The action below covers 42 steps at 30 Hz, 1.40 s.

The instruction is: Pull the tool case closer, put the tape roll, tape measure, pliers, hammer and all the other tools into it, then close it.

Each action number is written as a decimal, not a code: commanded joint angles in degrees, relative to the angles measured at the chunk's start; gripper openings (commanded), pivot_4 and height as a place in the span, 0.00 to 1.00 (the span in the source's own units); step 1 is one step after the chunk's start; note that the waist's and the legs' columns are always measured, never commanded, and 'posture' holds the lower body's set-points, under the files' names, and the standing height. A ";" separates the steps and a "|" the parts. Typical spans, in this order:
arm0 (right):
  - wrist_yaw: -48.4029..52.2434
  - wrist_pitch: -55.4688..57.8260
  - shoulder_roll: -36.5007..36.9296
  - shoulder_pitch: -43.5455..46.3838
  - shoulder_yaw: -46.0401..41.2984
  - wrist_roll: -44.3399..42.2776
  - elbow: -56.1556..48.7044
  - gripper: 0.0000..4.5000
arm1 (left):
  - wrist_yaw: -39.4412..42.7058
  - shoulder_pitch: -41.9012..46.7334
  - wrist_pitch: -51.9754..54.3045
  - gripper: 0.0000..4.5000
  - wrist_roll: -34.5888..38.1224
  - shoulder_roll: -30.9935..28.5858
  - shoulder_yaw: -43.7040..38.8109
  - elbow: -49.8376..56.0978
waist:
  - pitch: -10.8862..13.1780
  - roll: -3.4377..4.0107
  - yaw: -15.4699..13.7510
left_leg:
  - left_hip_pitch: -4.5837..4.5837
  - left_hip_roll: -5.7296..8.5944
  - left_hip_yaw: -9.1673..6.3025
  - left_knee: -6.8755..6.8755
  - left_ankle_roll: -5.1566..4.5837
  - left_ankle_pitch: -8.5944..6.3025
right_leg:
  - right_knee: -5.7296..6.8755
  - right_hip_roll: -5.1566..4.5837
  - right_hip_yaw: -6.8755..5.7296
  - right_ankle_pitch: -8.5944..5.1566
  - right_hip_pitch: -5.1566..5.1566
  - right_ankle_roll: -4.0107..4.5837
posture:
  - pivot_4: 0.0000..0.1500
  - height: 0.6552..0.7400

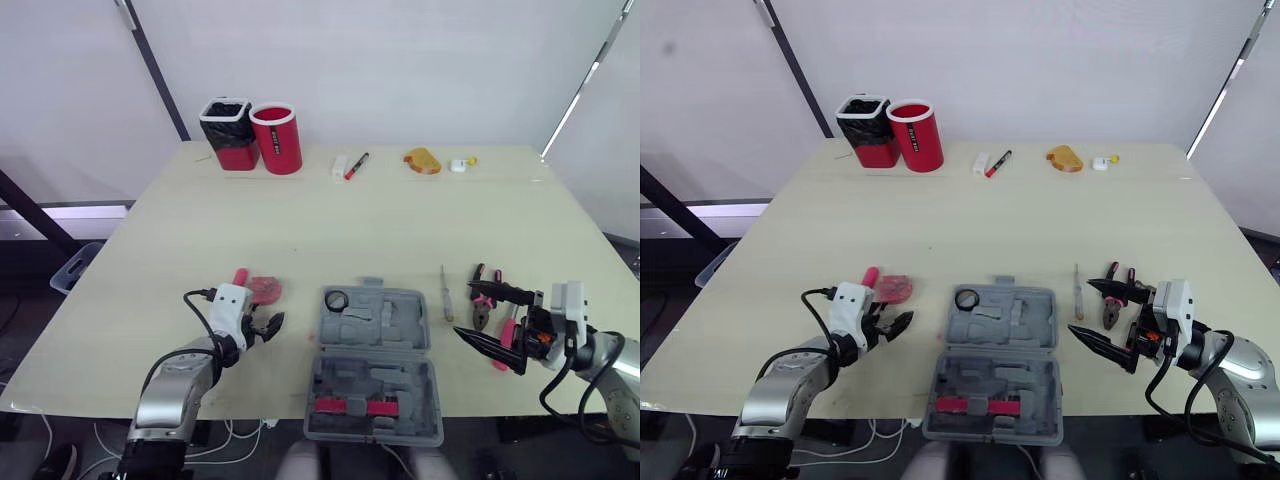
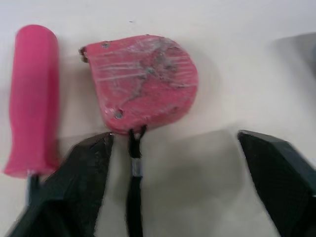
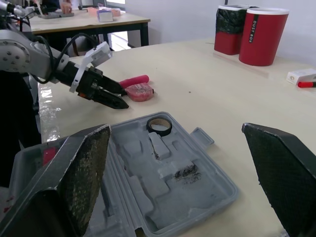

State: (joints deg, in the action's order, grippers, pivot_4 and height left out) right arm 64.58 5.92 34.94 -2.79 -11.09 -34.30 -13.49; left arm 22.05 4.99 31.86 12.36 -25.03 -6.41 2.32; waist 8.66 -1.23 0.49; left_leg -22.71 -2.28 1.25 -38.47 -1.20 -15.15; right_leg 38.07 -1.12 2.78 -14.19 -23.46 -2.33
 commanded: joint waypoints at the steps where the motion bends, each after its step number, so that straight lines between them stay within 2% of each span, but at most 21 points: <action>1: 0.05 -0.73 0.11 0.26 -0.67 -0.87 -2.00 1.00 | -0.55 -0.28 1.30 0.52 -0.77 0.27 0.55 -0.47 | -0.01 0.01 -0.04 | 0.00 0.00 0.01 0.00 0.00 0.00 | 0.00 0.00 0.00 0.00 0.00 0.00 | 1.00 1.00; 5: 0.11 -1.14 -0.14 0.26 -0.60 -0.54 -1.30 1.00 | -1.53 -0.23 1.82 0.08 -1.61 0.57 0.51 -0.76 | -0.01 0.02 -0.07 | 0.00 0.01 0.01 0.00 0.00 0.00 | -0.01 -0.02 0.01 0.00 0.00 0.00 | 1.00 1.00; 6: 0.16 -1.25 -0.19 0.20 -0.54 -0.44 -1.17 1.00 | -1.59 -0.22 1.85 0.01 -1.70 0.66 0.55 -0.73 | -0.01 0.02 -0.08 | 0.00 0.01 0.01 0.00 0.00 0.00 | -0.01 -0.02 0.01 0.00 0.00 0.00 | 1.00 1.00; 15: 1.62 -0.34 -0.17 0.57 -0.12 -1.74 -1.77 1.00 | -1.34 -1.70 2.60 0.01 -1.96 0.76 0.70 1.07 | -0.09 0.15 0.03 | 0.01 0.01 0.02 0.00 0.00 0.00 | -0.01 -0.02 0.02 0.00 0.01 0.00 | 1.00 1.00; 22: 4.77 1.06 1.70 0.21 0.90 -2.35 -2.78 1.00 | 1.93 -6.08 4.50 0.01 -0.97 -1.38 1.75 7.97 | -0.09 0.15 0.20 | 0.01 0.00 0.03 0.02 0.00 0.00 | -0.02 -0.03 0.04 0.00 0.00 0.00 | 1.00 1.00; 29: 8.52 1.06 3.07 0.59 3.11 -2.21 -2.35 1.00 | 7.62 -15.00 4.56 0.01 -0.35 -5.93 3.88 16.89 | -0.08 0.15 0.22 | 0.02 -0.04 0.05 0.04 0.00 0.00 | -0.05 -0.05 0.05 -0.01 0.00 0.01 | 1.00 1.00; 34: 9.18 0.35 2.72 1.04 4.13 -1.59 -1.26 1.00 | 10.05 -21.96 3.81 0.01 -0.14 -8.67 2.49 22.01 | -0.08 0.15 0.28 | 0.03 -0.06 0.05 0.04 0.00 0.00 | -0.07 -0.05 0.06 -0.02 0.00 0.02 | 1.00 1.00; 42: 9.93 -0.31 2.36 1.75 5.12 -1.08 -0.54 1.00 | 12.39 -31.10 0.05 0.01 -1.22 -11.28 2.49 26.00 | -0.07 0.17 0.33 | 0.03 -0.12 0.08 0.06 0.00 -0.01 | -0.09 -0.09 0.06 -0.15 -0.01 0.23 | 1.00 1.00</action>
State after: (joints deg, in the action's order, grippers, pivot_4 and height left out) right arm 73.95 6.65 37.57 -1.69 -5.60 -35.11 -13.34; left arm 33.39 -23.90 32.46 11.37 -35.97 -4.36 27.63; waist 8.59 -1.06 0.81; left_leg -22.67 -2.43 1.37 -38.40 -1.20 -15.16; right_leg 37.98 -1.24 2.87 -14.34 -23.47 -2.10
